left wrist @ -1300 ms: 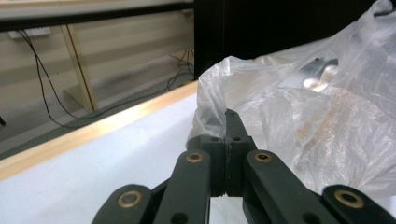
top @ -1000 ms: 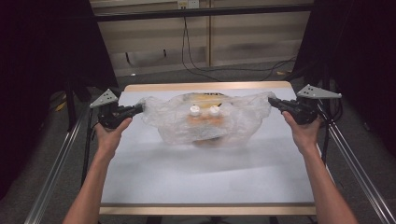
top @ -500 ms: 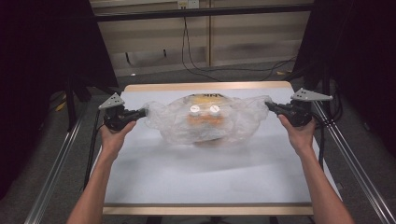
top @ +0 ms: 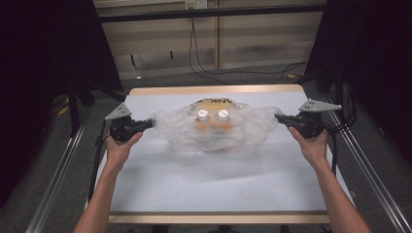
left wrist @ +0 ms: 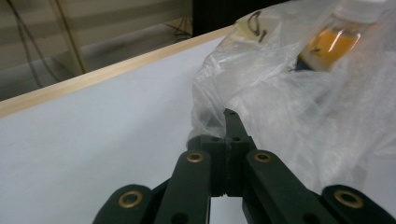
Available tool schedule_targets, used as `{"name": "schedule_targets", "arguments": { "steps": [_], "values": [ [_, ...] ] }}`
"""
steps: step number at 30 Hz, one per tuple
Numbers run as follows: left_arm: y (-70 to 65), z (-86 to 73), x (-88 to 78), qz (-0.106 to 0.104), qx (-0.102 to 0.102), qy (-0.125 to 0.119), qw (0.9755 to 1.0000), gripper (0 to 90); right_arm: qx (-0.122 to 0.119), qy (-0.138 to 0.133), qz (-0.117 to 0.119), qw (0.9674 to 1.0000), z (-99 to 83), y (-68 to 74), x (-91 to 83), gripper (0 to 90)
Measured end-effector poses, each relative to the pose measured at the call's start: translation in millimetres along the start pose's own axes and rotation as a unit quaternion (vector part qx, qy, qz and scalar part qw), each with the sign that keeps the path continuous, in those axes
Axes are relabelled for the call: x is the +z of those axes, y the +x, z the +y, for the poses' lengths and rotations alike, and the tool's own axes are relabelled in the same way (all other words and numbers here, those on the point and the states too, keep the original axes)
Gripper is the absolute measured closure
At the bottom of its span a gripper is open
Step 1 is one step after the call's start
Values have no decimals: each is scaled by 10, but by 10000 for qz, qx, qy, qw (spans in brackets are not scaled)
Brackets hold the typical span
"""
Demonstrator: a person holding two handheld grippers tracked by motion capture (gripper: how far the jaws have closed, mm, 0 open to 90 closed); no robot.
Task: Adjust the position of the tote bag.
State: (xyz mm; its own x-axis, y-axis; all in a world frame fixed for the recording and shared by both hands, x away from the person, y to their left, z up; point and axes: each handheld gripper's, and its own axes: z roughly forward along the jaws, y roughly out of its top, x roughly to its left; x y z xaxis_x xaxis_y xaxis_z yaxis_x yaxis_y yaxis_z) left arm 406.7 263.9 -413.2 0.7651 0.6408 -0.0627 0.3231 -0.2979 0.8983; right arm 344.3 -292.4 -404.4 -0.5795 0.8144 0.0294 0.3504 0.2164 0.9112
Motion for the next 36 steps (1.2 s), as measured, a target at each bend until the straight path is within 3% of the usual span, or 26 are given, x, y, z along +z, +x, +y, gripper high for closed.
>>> {"name": "schedule_targets", "arguments": {
  "steps": [1, 3, 7, 17, 21, 27, 32, 36],
  "values": [
    [9, -29, 9, -49, -67, -92, 9999, 900, 13, 31, 4, 10000, -15, -5, 1, 900],
    [19, -39, 25, 33, 11, 58, 10000, 900, 55, 60, 19, 10000, -66, -26, 11, 900],
    [18, -33, 42, 48, 40, 55, 10000, 900, 52, 101, 21, 9999, -78, -9, 35, 900],
    [28, -142, 182, 182, 310, 678, 9971, 900, -76, 489, 44, 9988, -184, 17, 191, 900],
    [52, -190, 203, 166, 250, 770, 9966, 900, -45, 567, 21, 9984, -232, -20, 203, 900],
    [44, -266, 291, 231, 313, 1090, 9933, 900, -62, 770, 57, 9970, -327, -28, 282, 900],
    [87, -331, 304, 117, 202, 1164, 9929, 900, -97, 1009, 103, 9948, -405, -20, 359, 900],
    [100, -399, 331, 78, 188, 1324, 9910, 900, -92, 1088, 158, 9939, -443, -13, 382, 900]
  ]
}}
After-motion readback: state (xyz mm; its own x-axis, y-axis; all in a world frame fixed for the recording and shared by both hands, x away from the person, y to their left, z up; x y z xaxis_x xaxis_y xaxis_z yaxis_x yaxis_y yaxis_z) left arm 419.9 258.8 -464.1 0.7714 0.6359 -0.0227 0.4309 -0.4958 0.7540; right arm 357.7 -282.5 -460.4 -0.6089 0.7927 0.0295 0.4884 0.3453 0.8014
